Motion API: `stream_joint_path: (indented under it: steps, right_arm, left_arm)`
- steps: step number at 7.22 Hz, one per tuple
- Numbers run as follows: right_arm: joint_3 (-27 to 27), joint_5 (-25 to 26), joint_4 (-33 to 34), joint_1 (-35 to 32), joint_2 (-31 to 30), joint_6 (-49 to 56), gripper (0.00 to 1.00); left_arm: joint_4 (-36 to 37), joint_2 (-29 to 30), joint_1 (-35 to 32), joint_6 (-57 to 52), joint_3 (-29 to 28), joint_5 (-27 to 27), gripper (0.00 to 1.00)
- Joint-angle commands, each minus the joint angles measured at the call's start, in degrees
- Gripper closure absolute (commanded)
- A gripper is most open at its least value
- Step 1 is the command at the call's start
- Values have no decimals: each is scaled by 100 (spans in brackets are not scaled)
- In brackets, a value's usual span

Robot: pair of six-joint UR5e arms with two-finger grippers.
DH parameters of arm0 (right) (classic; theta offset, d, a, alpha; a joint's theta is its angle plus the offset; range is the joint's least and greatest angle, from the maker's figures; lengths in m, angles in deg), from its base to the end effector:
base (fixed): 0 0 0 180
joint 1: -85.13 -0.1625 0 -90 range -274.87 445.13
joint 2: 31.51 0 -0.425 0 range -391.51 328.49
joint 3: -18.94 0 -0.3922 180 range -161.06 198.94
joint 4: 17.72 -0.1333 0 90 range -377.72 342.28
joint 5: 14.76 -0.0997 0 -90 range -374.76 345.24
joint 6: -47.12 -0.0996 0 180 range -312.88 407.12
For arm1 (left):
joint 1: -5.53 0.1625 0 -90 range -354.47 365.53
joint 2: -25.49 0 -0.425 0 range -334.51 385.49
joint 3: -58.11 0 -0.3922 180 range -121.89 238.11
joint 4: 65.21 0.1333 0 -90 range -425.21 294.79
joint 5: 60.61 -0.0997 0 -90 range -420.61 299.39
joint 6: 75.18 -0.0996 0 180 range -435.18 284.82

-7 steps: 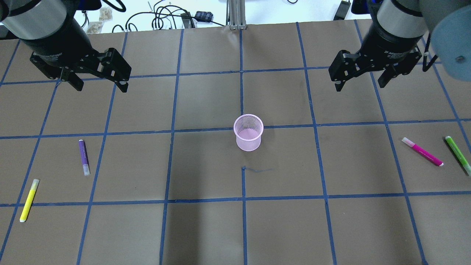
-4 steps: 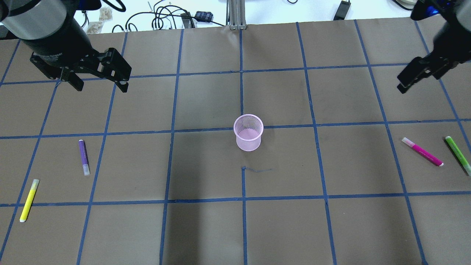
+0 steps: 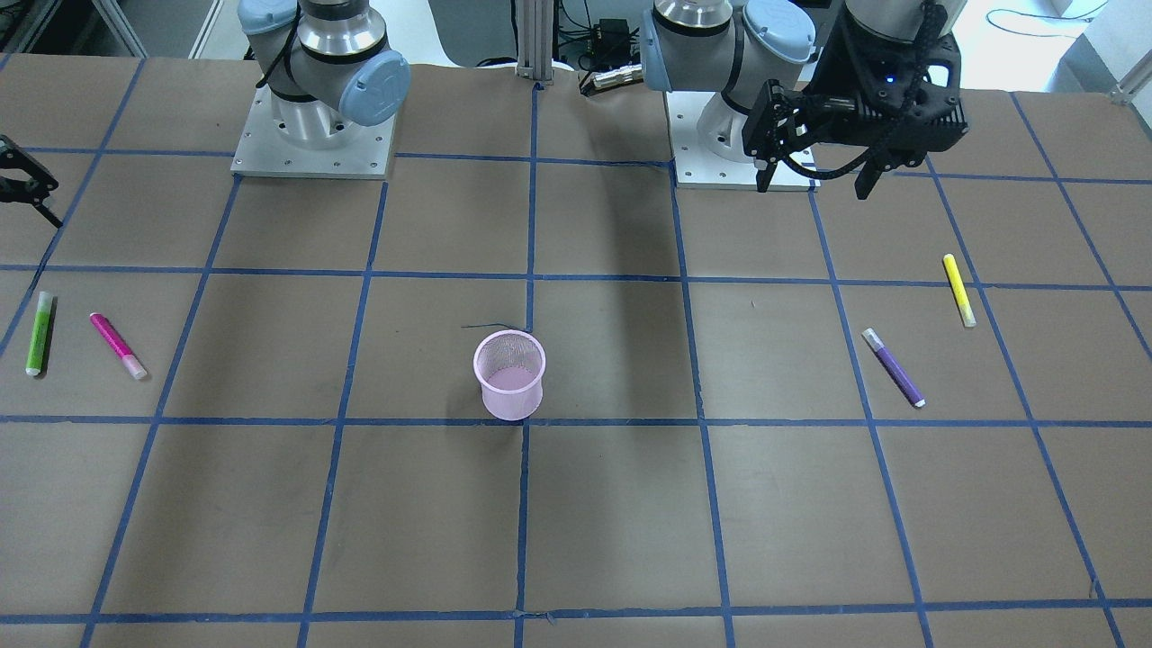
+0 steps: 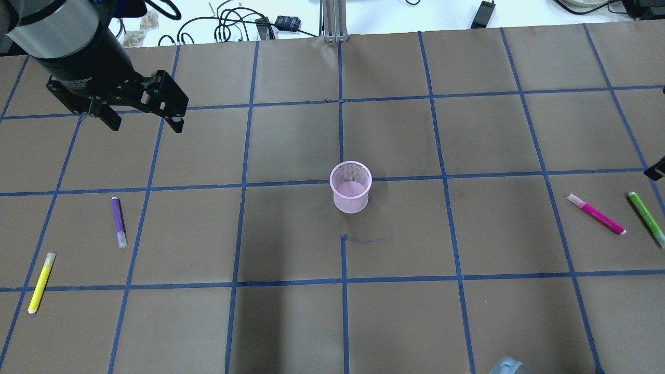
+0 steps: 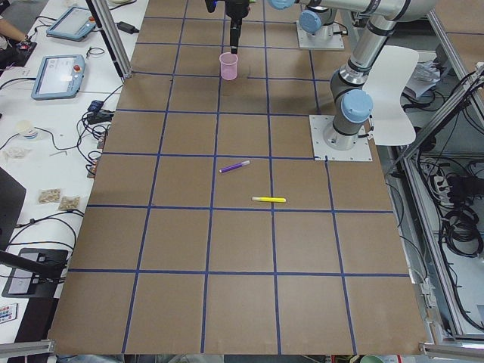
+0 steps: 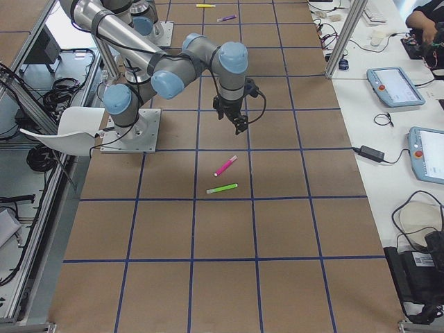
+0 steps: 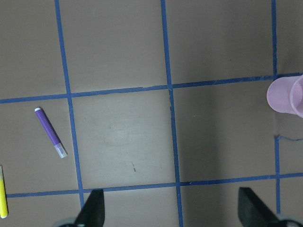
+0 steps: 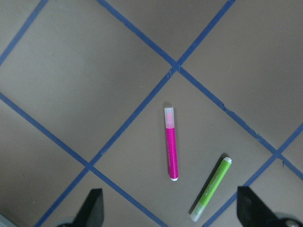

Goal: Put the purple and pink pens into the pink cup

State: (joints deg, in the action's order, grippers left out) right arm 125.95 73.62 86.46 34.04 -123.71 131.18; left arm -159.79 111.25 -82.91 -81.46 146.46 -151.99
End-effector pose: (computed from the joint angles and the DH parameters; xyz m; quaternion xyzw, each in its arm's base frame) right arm -0.1839 -0.4446 0.3863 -0.3838 0.9233 -0.0098 0.0116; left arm -0.1183 -0.4641 0.5293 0.0410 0.9990 -0.0106 0.0128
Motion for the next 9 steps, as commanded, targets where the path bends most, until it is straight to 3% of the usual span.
stream_joint_path:
  steps: [1, 3, 5, 7, 9]
  right_arm:
    - [984, -137, 994, 450, 8, 1091, 0]
    - [1628, -75, 1962, 651, 261, 1611, 0]
    - [1638, -67, 2569, 952, 1025, 1842, 0]
    - [1735, -49, 2749, 960, 1125, 1885, 0]
    - [1753, -57, 2853, 952, 1256, 1903, 0]
  left_arm:
    - [18, -42, 28, -5, 321, -11, 0]
    - [123, 72, 726, -14, 847, 15, 0]
    - [516, 282, 1651, -267, 1253, 50, 0]
    - [1559, 808, 2092, -748, 1640, 41, 0]
    - [2091, 1432, 2505, -1007, 1782, 32, 0]
